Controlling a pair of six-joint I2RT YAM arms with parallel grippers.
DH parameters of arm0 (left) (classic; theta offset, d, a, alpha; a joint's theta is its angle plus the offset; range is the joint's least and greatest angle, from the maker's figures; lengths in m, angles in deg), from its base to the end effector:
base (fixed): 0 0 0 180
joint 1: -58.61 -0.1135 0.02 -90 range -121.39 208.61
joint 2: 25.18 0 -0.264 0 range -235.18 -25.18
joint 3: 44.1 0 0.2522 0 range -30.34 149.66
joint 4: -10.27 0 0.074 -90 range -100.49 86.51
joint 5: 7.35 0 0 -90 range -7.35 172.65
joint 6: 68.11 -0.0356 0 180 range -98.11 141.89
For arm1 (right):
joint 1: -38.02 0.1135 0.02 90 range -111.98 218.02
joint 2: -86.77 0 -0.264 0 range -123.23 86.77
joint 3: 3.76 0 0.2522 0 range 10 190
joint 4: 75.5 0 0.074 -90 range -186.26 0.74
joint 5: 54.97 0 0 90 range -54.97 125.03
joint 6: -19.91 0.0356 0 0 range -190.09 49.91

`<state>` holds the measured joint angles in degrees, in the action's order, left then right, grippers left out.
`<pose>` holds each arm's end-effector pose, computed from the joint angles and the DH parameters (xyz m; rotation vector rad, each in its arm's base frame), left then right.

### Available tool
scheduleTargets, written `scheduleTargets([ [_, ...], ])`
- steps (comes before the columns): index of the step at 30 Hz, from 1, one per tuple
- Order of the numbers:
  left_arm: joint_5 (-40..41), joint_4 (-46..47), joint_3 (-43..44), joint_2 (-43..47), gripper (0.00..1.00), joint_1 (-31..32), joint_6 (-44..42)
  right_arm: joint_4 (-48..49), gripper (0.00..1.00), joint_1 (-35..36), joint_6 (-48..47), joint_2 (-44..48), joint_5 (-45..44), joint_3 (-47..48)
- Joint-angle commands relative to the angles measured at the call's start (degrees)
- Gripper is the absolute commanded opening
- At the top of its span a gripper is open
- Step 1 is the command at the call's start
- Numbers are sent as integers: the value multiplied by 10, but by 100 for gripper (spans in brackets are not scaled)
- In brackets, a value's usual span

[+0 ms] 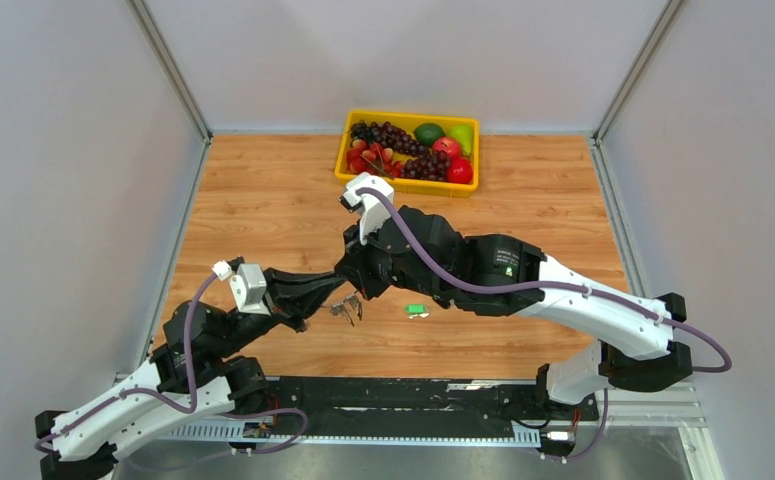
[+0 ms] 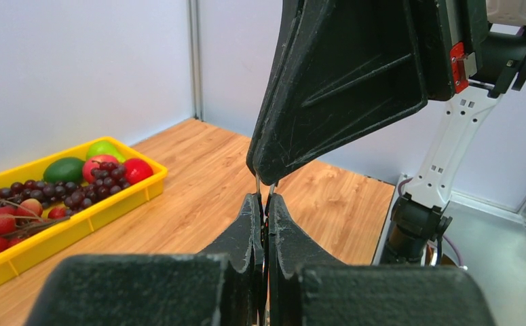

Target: Put the keys on the keyring

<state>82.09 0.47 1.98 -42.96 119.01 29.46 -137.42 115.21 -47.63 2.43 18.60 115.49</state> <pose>0.0464 -0.0824 0.3485 0.5935 1.1747 -1.0272 0.0757 0.2875 0.4714 -0.8037 1.9586 0.7908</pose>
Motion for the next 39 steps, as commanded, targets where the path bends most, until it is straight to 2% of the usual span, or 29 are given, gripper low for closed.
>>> scheduleTargets([
  [1,-15,65,16,-4,0,2,4,16,0,2,13,2,2,7],
  [3,-14,61,16,-8,4,2,-1,16,0,3,13,1,5,10],
  [6,-13,51,15,-7,24,2,-8,14,0,2,15,0,9,13],
  [8,-8,47,14,-6,31,2,-15,11,0,2,16,0,8,15],
  [12,0,45,13,-3,37,2,-26,8,0,2,19,0,7,15],
  [20,-10,26,24,-12,38,2,-47,1,0,3,21,-6,0,26],
  [26,-24,-14,46,-36,38,2,-61,-38,0,1,30,-29,-7,71],
  [39,-8,-69,76,-62,35,2,-102,-82,0,-12,39,-59,7,127],
])
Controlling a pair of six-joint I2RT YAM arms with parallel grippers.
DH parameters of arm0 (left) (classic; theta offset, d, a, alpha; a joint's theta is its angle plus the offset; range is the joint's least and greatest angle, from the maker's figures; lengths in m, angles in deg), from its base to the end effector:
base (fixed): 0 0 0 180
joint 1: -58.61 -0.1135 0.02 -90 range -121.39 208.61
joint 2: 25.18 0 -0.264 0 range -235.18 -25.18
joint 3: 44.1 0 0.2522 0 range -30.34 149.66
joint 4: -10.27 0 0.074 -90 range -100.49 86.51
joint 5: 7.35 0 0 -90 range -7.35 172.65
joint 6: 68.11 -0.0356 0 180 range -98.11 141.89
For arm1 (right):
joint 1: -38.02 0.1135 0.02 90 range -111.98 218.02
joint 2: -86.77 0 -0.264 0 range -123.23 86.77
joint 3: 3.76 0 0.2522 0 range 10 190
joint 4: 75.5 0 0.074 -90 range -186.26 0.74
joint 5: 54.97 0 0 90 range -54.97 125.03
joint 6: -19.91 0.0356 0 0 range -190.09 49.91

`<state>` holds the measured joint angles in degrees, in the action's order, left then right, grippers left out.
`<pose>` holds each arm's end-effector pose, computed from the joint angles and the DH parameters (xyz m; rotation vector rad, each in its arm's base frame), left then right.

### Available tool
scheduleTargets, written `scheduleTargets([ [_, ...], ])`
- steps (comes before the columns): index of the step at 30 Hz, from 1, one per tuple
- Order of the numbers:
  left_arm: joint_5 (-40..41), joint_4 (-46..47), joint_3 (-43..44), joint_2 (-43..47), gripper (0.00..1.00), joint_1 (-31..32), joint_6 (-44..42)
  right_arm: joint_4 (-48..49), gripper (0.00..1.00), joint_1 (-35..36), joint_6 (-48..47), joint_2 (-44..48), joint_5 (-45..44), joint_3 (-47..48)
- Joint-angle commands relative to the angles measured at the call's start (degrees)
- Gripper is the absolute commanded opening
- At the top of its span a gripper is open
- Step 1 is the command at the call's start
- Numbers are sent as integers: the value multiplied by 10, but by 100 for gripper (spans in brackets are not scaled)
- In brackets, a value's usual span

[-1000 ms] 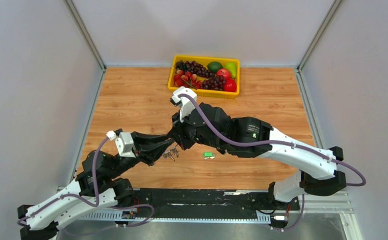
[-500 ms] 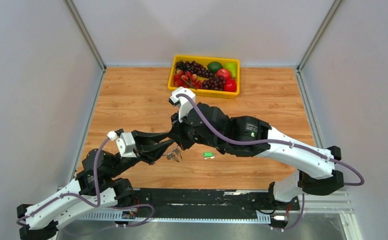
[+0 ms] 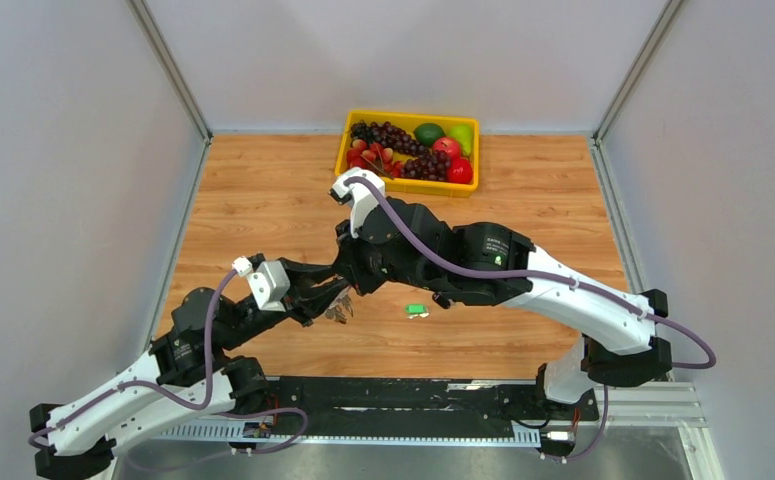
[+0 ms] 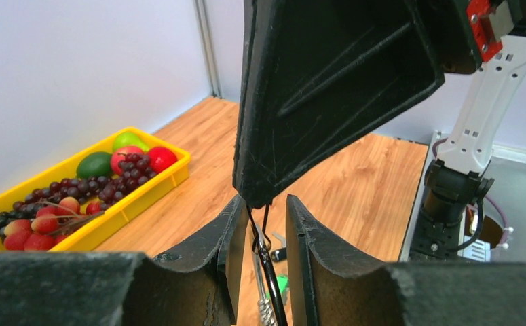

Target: Put the keys on the keyring

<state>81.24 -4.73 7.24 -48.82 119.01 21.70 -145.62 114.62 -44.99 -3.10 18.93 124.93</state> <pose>0.0528 -0.0946 0.3607 0.7283 1.2036 -0.8972 0.0811 0.2977 0.4794 -0.7917 2.0409 0.7568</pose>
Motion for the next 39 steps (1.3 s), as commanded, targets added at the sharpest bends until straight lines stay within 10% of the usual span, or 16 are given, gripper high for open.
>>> scheduleTargets([
  [1,1,-21,24,-4,35,2,-26,-1,0,-7,13,-5,5,35],
  [22,-5,-6,11,24,28,2,-41,-10,0,-11,19,-13,26,50],
  [28,6,-13,15,24,2,2,-36,-9,0,-11,19,-15,30,49],
  [39,41,-19,21,23,1,2,-2,14,0,-11,15,6,33,16],
])
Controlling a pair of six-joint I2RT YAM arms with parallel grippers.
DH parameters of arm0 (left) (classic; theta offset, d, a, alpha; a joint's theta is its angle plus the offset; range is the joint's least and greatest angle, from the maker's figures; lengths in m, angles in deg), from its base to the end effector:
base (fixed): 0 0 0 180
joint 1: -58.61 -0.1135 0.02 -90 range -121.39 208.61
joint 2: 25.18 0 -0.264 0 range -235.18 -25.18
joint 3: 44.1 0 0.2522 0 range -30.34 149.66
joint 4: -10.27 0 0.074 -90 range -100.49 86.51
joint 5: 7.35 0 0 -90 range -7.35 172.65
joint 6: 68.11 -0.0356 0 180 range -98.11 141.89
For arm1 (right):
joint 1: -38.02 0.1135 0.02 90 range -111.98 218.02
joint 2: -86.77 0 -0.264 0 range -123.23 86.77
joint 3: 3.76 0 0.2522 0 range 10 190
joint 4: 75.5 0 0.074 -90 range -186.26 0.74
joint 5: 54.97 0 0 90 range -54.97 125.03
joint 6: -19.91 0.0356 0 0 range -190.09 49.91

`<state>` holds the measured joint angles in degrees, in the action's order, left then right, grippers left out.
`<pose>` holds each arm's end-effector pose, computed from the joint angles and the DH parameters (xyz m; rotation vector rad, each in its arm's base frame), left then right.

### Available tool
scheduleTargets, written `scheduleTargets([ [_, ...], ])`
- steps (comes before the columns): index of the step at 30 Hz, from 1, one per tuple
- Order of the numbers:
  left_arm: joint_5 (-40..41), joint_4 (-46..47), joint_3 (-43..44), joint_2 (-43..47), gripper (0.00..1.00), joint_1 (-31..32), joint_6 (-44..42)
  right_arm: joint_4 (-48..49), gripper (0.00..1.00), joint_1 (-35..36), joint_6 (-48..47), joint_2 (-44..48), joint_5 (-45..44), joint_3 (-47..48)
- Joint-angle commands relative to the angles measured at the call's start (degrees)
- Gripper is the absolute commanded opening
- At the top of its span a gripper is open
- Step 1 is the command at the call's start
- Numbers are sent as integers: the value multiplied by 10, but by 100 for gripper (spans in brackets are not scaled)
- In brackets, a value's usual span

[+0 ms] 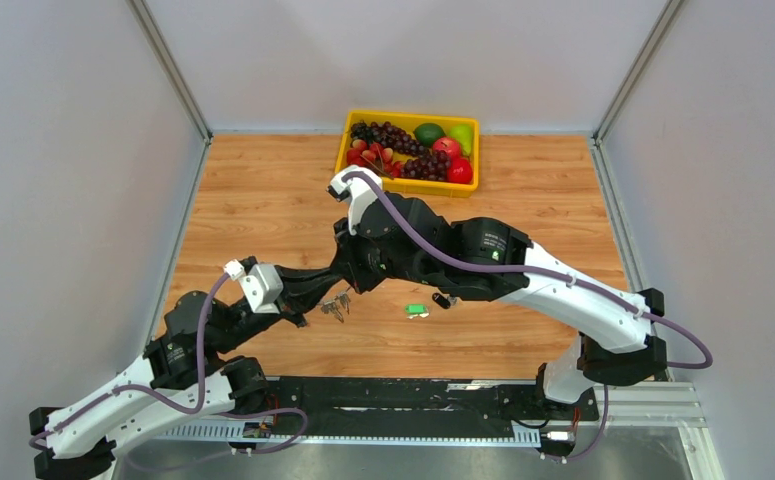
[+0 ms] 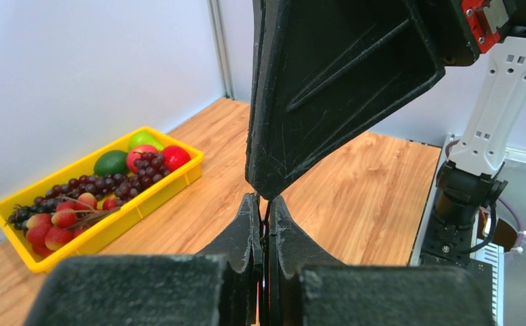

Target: Put the keys on the keyring

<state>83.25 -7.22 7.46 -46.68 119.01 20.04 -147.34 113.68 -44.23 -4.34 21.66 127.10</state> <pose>0.0495 -0.0864 0.3604 0.7173 1.2057 -0.8494 0.0850 0.2993 0.4810 -0.8027 2.0705 0.7853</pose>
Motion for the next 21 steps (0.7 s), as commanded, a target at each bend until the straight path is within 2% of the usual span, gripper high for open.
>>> scheduleTargets([
  [1,25,6,18,1,1,2,15,36,0,-2,7,21,7,-12],
  [3,30,7,18,1,1,2,15,46,1,-2,5,29,7,-24],
  [8,47,6,17,5,1,2,15,77,28,-2,5,61,-1,-59],
  [13,71,2,16,8,1,2,27,107,43,-2,4,107,-25,-104],
  [16,89,0,14,7,1,1,31,115,49,-1,2,127,-44,-133],
  [21,126,-5,14,7,1,2,37,118,52,-6,-2,144,-77,-179],
])
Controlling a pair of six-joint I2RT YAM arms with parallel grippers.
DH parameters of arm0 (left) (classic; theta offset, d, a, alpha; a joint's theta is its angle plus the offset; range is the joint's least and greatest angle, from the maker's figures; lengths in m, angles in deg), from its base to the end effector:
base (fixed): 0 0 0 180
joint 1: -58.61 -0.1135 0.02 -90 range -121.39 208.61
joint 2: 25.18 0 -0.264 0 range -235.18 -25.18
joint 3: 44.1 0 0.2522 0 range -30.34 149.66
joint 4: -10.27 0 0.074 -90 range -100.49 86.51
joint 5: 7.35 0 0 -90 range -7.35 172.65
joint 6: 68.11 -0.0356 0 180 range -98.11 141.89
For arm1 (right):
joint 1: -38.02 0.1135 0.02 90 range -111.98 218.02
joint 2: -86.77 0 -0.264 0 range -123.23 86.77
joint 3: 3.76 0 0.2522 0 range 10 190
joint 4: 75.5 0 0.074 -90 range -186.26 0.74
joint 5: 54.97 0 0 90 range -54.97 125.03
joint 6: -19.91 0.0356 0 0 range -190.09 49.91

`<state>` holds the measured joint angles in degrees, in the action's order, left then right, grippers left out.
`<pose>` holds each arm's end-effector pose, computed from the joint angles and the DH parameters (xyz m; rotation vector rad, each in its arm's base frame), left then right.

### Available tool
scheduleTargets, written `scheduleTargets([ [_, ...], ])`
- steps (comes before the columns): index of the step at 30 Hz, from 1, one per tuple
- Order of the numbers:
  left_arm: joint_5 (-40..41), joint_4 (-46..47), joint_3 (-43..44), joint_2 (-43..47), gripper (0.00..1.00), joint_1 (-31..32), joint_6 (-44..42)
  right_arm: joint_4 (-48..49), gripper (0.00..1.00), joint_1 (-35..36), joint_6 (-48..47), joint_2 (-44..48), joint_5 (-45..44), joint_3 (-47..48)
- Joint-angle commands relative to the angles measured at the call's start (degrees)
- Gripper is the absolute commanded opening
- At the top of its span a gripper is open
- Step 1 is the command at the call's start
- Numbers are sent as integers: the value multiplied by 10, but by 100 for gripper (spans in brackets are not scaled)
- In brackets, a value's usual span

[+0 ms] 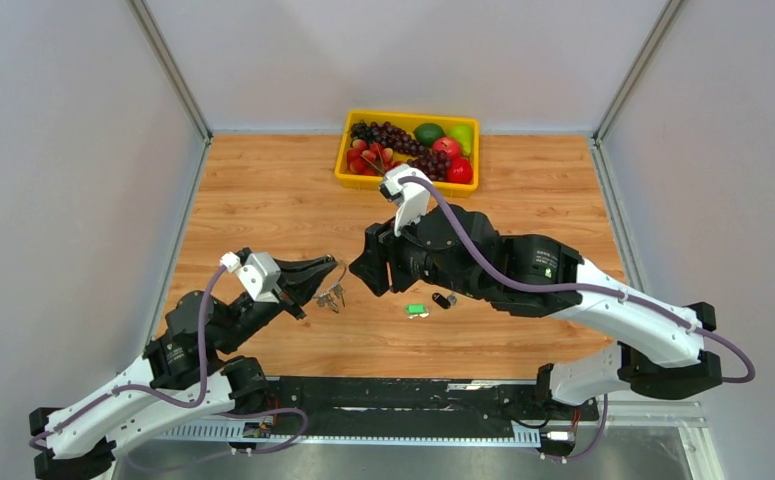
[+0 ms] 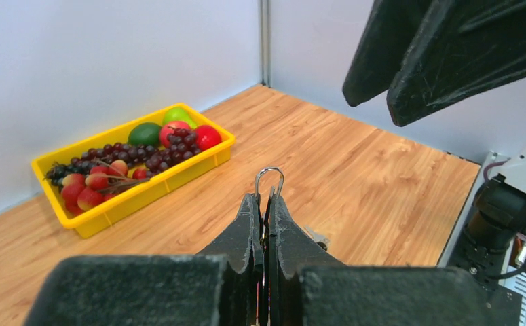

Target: Put the keys on the keyring

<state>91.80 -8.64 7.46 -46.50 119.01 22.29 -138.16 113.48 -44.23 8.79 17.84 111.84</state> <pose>0.0538 -0.0833 0.3579 0.5869 1.2923 -0.7748 0.0761 0.2516 0.4799 -0.6899 1.9695 0.8237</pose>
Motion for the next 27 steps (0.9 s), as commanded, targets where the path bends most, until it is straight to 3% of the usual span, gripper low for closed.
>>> scheduleTargets([
  [1,54,8,15,6,1,2,15,26,53,-5,-5,18,-50,-37],
  [7,97,-7,18,6,1,2,23,27,58,-51,4,52,-70,-131],
  [18,134,-19,18,17,0,2,35,92,61,-217,49,92,-7,-387],
  [27,146,-25,17,19,1,2,41,182,60,-265,60,61,49,-499],
])
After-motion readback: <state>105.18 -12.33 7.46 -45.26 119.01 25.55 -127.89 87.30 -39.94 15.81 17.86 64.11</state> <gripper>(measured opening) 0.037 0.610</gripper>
